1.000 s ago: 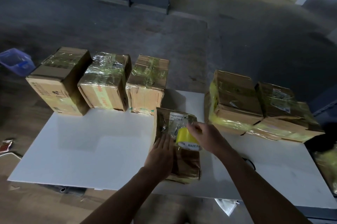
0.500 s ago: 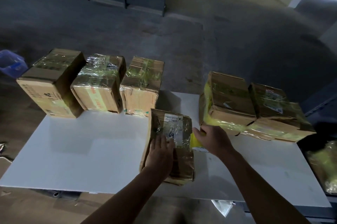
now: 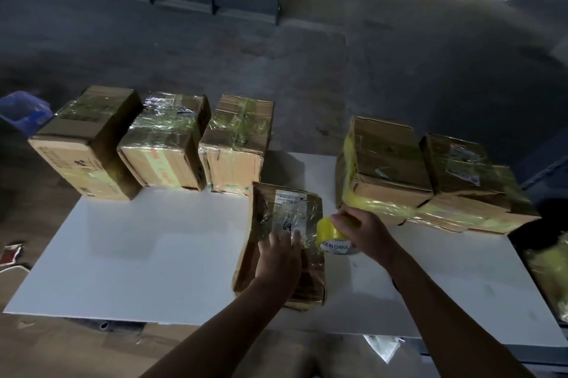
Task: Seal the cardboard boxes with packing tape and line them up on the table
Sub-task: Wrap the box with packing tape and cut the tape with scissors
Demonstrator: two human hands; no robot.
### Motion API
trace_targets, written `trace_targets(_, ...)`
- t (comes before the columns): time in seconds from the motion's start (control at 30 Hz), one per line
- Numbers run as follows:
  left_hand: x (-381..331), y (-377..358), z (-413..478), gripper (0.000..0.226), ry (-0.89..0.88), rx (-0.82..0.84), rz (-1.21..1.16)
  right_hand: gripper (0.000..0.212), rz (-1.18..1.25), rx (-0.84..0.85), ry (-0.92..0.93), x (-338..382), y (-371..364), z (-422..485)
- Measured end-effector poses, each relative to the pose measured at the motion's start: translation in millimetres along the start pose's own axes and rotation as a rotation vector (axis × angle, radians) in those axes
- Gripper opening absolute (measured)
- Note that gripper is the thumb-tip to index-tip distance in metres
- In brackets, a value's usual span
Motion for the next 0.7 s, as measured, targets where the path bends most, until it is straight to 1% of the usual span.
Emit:
trace_targets(0.07,-2,1,1,0.062,-0.005,0.003,0.017,0.018,0.008,0.023,-0.001,-1,-2,1)
trace_targets(0.1,-4,2,1,0.061,-0.012,0.009,0.038,0.019,-0.028,0.023,0.008,1,-1,2)
trace_targets(0.23,-10,1,4,0.057,-0.044,0.061,0.107,0.037,-0.305,-0.069,0.097,14,2,3)
trace_targets(0.27,-9,1,4,0.058,-0.044,0.066,0.109,0.038,-0.353,-0.084,0.119,16,1,1)
trace_targets(0.33,-8,2,2,0.061,-0.036,0.066,0.082,0.039,-0.409,-0.111,0.116,12,4,-2)
trace_targets(0.4,-8,3,-1,0.063,-0.034,0.056,0.069,0.046,-0.455,-0.143,0.075,3,12,-5)
trace_targets(0.47,-8,2,1,0.062,-0.019,0.055,0.054,0.05,-0.44,-0.111,0.012,-12,12,-6)
trace_targets(0.57,-8,-2,7,0.066,0.019,0.071,0.018,0.04,-0.409,-0.044,-0.063,-33,8,-2)
trace_targets(0.7,-21,-5,10,0.072,0.036,0.138,0.056,0.034,-0.315,0.106,-0.152,-54,-6,3)
Point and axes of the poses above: each hand's wrist, its own z-axis towards the middle knuckle, its own y-axis out of the back of the hand, x = y × z, the point moved 9 cm from there along z, towards the middle knuckle, and after that the axes turned 14 degrees about x, right-handed, at the moved point
